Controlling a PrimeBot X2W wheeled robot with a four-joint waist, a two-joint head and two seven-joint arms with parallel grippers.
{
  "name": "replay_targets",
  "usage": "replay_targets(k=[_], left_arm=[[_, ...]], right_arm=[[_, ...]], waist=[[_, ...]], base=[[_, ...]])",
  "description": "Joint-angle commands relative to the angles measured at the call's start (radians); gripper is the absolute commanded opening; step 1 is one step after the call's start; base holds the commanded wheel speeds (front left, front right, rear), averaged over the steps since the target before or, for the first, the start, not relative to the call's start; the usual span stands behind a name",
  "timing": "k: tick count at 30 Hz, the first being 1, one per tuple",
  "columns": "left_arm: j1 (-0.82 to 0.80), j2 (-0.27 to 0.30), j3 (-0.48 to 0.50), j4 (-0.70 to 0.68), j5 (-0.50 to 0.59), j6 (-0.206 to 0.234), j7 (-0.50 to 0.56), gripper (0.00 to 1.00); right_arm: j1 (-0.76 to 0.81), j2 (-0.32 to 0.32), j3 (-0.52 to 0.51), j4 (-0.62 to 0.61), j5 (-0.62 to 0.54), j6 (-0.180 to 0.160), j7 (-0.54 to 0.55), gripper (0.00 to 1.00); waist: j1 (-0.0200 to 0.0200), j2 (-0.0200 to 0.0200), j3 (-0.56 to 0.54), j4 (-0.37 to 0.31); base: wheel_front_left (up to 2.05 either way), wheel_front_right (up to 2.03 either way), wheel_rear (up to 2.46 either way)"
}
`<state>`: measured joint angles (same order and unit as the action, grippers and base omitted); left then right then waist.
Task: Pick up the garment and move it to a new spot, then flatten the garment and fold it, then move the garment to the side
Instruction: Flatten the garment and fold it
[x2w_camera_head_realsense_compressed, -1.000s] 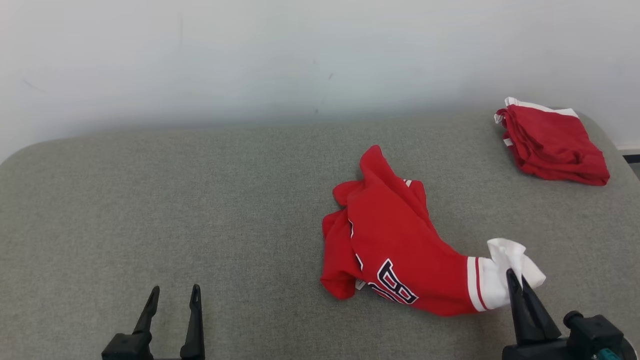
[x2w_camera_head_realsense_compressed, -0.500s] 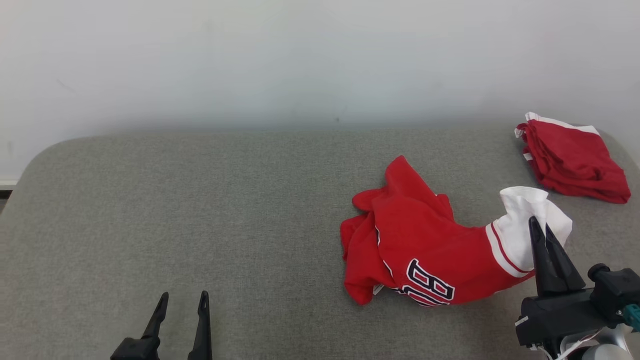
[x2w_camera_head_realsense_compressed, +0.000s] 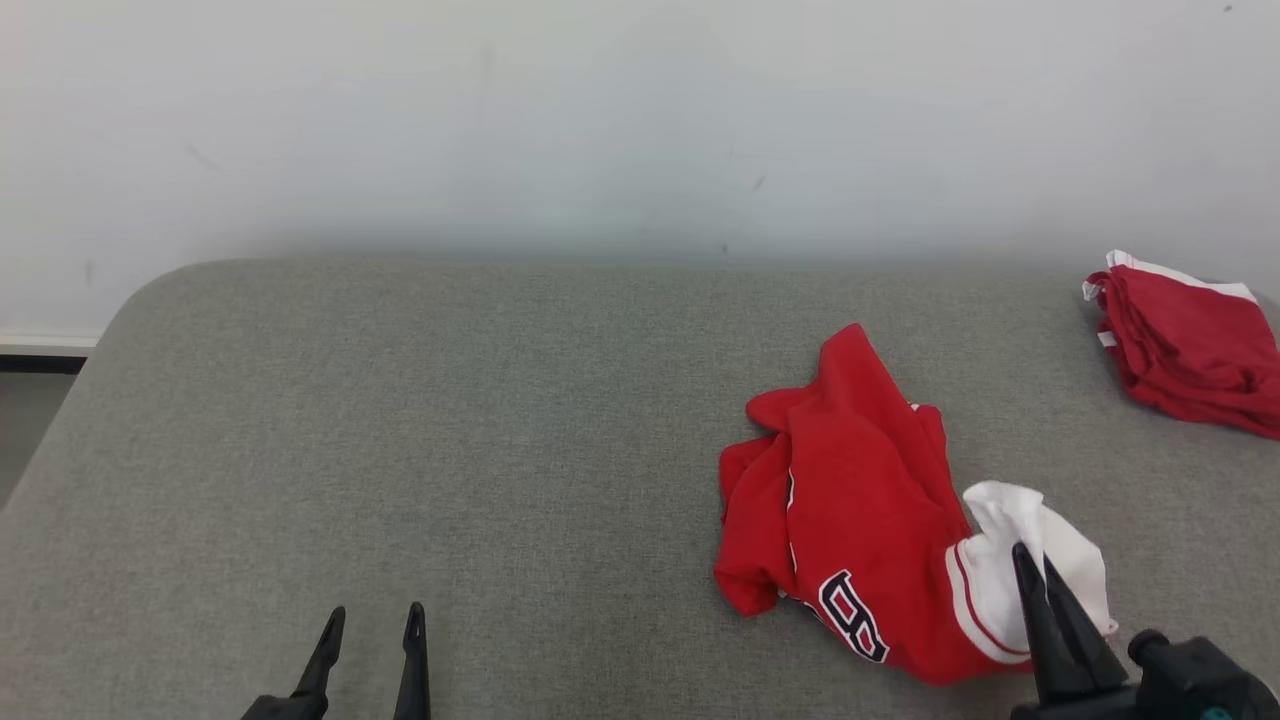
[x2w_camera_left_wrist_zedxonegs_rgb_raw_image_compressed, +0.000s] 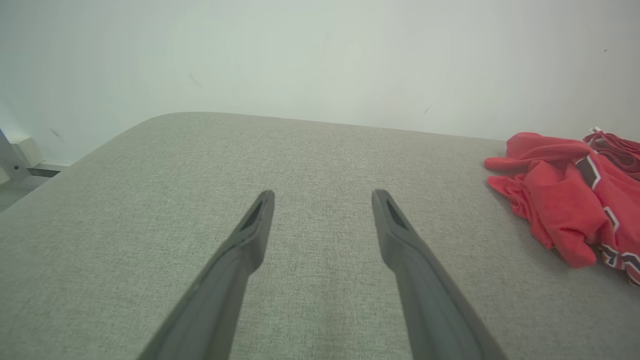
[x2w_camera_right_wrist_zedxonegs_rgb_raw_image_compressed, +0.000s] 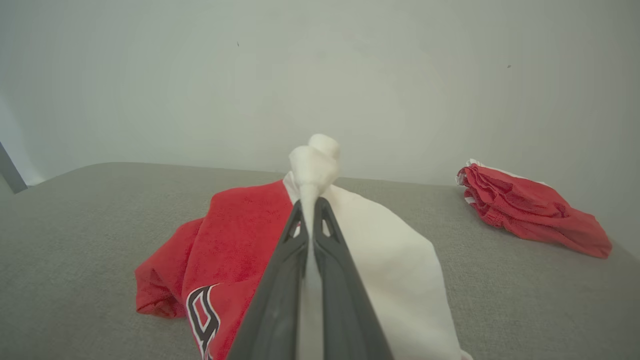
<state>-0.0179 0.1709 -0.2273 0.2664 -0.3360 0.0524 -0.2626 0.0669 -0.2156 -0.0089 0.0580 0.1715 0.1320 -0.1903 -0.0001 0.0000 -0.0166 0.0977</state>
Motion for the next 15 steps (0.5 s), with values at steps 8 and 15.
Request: replay_targets(k=[8, 15], left_arm=[[-0.004, -0.014, 0.013, -0.004, 0.018, -0.01, -0.003, 1.0], [-0.014, -0.02, 0.025, 0.0, 0.025, -0.018, -0.003, 1.0]], right_arm=[[0.113, 0.041, -0.017, 0.015, -0.005, -0.003, -0.013, 1.0], [0.099, 0.044, -0.046, -0.034, -0.002, -0.003, -0.046, 1.0]], waist=[[0.0001, 0.0, 0.017, -0.049], [0.0001, 0.0, 0.027, -0.077]], base=[[0.0, 0.0, 0.0], [0.0, 0.0, 0.0]])
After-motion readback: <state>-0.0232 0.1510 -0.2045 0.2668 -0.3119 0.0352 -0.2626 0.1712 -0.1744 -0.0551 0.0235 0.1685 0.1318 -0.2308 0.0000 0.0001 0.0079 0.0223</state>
